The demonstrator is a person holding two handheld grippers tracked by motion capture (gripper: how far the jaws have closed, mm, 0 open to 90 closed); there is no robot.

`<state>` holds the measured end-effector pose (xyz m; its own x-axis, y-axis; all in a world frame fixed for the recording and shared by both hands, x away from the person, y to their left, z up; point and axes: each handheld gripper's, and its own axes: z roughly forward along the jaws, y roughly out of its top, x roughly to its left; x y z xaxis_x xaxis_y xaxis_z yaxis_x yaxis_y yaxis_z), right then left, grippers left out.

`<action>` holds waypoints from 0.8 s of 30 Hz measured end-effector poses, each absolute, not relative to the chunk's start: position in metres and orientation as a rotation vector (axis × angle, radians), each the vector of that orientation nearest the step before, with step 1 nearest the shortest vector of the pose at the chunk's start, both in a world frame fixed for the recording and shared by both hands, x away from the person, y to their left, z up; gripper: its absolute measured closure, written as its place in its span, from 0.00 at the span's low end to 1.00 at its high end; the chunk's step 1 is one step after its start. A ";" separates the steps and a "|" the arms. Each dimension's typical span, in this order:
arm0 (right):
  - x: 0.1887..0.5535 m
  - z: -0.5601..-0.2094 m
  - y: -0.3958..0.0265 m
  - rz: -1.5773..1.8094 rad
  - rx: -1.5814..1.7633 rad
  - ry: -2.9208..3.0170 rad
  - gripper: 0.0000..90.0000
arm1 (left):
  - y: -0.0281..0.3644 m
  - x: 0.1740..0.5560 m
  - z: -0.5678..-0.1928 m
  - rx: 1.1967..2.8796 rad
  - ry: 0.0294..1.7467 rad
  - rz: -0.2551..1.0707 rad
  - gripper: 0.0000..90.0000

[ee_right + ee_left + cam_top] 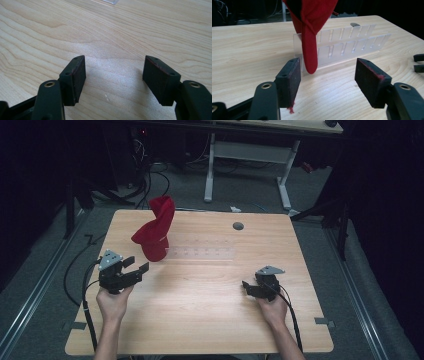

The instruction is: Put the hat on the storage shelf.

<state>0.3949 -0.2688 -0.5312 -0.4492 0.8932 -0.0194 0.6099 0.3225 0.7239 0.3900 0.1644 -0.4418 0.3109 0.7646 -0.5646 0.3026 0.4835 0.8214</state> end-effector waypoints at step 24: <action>0.394 -0.531 -0.268 0.917 1.331 2.176 0.39 | 0.143 0.374 -0.466 1.124 1.282 0.303 0.40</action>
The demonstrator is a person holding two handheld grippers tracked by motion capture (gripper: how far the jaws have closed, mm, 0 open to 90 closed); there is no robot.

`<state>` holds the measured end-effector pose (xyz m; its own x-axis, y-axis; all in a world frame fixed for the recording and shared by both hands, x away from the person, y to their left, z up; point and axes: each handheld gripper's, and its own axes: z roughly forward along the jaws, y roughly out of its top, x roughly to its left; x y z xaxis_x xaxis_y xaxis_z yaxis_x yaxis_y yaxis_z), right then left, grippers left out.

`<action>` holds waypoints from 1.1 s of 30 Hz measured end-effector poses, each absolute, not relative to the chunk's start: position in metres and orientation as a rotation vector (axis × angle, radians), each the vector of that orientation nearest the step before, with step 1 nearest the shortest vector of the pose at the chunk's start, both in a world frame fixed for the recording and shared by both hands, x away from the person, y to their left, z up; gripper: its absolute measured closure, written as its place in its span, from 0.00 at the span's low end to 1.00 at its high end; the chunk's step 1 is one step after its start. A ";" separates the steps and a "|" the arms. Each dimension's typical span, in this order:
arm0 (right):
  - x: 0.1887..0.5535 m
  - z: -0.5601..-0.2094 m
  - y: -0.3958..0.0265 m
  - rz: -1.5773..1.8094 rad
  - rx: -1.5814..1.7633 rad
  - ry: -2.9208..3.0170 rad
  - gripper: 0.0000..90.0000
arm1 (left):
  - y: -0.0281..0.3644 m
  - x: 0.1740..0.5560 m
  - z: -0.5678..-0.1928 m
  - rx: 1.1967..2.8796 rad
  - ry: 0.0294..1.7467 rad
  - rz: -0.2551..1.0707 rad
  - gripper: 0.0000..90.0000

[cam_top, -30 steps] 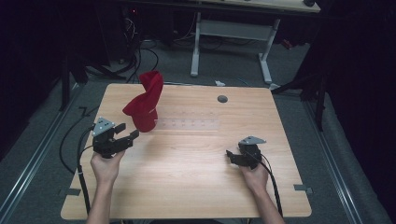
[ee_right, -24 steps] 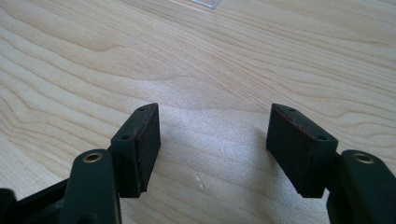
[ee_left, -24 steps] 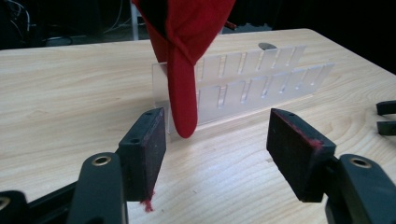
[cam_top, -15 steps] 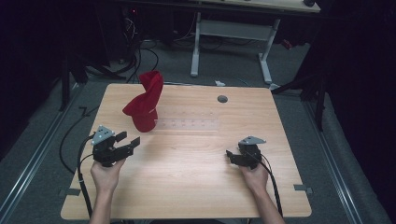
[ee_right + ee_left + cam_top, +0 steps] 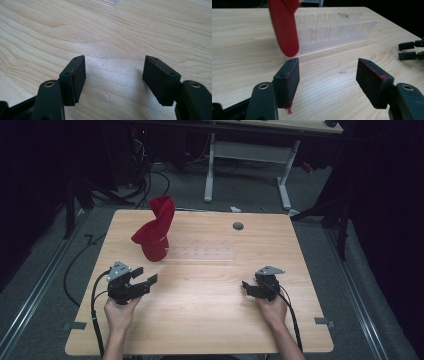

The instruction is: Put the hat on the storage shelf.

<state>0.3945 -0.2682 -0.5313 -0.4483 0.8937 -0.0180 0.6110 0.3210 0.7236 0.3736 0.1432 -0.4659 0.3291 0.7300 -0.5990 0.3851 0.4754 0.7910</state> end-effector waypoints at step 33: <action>0.394 -0.531 -0.268 0.919 1.325 2.179 0.39 | 0.072 0.384 -0.512 1.316 1.261 0.296 0.42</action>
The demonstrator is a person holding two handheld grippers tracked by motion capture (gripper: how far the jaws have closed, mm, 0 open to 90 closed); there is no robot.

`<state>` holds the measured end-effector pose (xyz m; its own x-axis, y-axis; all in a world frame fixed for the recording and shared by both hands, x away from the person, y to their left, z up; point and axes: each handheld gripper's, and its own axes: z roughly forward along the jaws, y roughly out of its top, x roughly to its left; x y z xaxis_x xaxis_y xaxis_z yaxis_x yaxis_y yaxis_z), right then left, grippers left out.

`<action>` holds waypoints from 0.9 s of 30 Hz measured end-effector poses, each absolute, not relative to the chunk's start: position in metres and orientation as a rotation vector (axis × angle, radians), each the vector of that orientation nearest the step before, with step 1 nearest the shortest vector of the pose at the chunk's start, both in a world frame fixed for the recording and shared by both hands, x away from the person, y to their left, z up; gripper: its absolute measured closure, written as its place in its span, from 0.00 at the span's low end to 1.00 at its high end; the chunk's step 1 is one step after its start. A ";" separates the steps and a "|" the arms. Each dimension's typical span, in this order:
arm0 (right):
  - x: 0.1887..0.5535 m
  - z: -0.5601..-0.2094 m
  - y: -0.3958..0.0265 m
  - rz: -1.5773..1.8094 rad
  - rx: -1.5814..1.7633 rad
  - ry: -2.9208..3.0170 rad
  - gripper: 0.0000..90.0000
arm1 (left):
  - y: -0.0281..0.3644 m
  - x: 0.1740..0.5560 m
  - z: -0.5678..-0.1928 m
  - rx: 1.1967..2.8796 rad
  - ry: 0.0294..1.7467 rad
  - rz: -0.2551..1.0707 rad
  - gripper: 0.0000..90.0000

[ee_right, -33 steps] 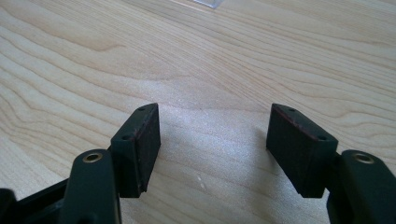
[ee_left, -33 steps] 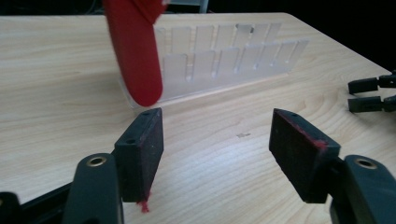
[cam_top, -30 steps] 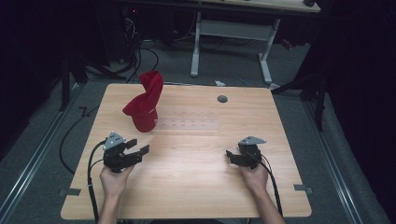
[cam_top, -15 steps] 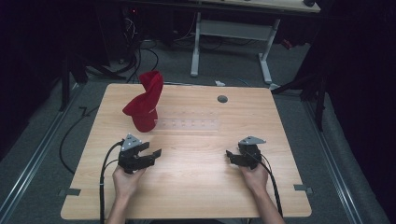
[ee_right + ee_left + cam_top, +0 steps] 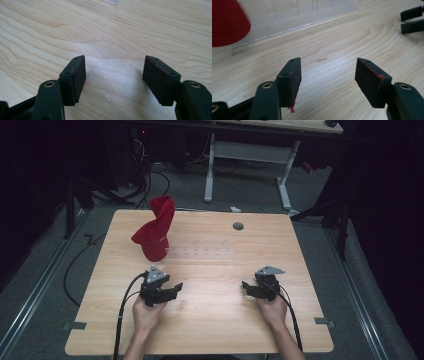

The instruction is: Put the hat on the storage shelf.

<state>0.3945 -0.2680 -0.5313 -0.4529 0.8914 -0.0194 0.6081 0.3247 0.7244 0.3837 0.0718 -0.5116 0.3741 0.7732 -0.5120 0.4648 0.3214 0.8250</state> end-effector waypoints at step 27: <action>0.394 -0.531 -0.268 0.924 1.314 2.189 0.39 | 0.048 0.388 -0.540 1.460 1.276 0.399 0.39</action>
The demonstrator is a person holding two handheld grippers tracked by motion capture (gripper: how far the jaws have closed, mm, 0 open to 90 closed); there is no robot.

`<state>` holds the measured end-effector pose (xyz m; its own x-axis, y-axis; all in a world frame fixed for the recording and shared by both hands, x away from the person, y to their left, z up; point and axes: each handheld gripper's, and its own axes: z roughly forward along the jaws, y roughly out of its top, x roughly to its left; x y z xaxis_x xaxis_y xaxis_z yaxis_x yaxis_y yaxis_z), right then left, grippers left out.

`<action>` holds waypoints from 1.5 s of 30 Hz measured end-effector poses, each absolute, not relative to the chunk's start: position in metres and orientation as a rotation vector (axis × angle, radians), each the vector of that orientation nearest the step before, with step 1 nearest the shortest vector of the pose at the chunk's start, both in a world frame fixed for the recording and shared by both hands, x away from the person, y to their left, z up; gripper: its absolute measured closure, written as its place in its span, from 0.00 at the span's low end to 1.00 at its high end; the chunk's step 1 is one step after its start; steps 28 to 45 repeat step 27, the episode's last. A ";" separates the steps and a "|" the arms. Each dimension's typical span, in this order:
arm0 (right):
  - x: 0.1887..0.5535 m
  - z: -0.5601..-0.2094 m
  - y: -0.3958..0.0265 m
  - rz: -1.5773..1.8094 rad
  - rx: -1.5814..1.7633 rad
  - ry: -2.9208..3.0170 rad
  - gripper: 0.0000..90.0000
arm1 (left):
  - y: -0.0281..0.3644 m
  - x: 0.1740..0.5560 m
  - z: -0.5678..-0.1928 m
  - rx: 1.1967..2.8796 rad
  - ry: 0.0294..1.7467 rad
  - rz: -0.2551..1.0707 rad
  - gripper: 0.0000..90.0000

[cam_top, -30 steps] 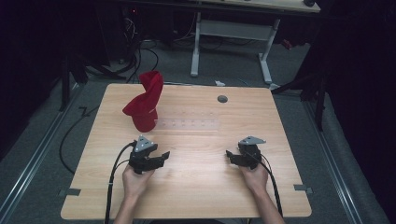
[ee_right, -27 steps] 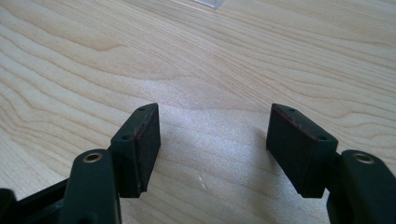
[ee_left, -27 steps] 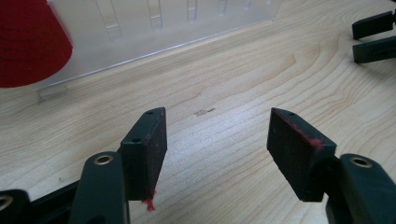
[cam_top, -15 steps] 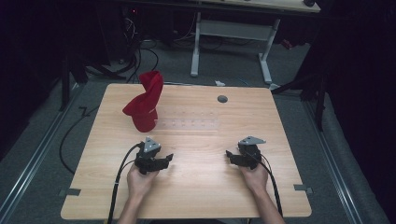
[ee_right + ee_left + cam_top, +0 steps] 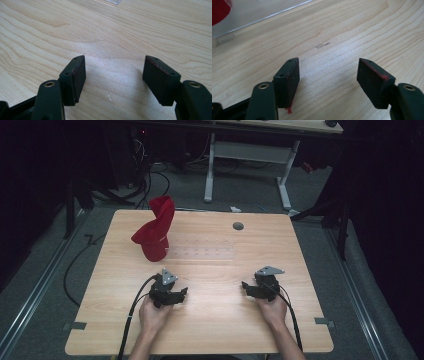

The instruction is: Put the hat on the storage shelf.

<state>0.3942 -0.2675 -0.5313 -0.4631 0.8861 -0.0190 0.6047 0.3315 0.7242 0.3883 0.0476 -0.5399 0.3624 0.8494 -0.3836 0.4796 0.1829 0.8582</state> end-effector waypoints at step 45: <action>0.394 -0.531 -0.267 0.924 1.315 2.189 0.39 | 0.046 0.387 -0.546 1.450 1.281 0.379 0.30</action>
